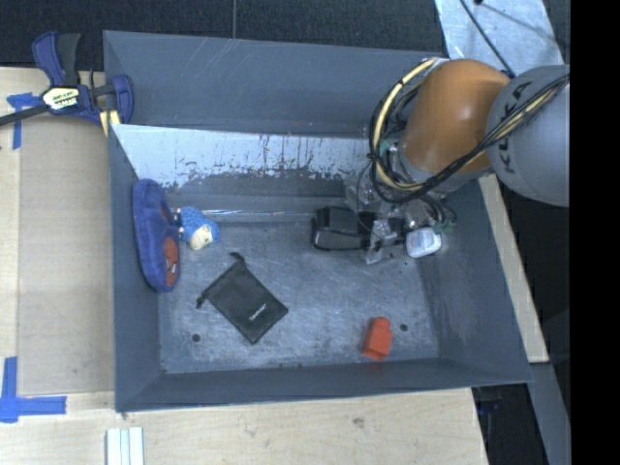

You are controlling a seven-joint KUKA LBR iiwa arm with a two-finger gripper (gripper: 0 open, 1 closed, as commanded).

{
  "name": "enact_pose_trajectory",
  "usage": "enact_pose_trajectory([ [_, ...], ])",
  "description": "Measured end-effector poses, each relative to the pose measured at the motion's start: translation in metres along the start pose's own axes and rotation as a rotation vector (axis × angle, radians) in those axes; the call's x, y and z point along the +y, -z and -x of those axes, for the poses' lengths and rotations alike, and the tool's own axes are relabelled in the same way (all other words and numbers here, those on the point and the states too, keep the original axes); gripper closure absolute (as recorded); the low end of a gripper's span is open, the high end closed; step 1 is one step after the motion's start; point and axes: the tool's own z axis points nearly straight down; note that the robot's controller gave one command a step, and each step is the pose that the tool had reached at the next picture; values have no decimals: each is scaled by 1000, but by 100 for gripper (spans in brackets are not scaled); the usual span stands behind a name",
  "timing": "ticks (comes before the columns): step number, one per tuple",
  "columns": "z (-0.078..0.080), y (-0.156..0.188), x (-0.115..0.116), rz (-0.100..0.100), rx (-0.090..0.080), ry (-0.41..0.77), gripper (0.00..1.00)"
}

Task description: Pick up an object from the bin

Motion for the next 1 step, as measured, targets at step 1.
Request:
enact_pose_trajectory([
  [1,-48,158,28,1,25,50,100],
])
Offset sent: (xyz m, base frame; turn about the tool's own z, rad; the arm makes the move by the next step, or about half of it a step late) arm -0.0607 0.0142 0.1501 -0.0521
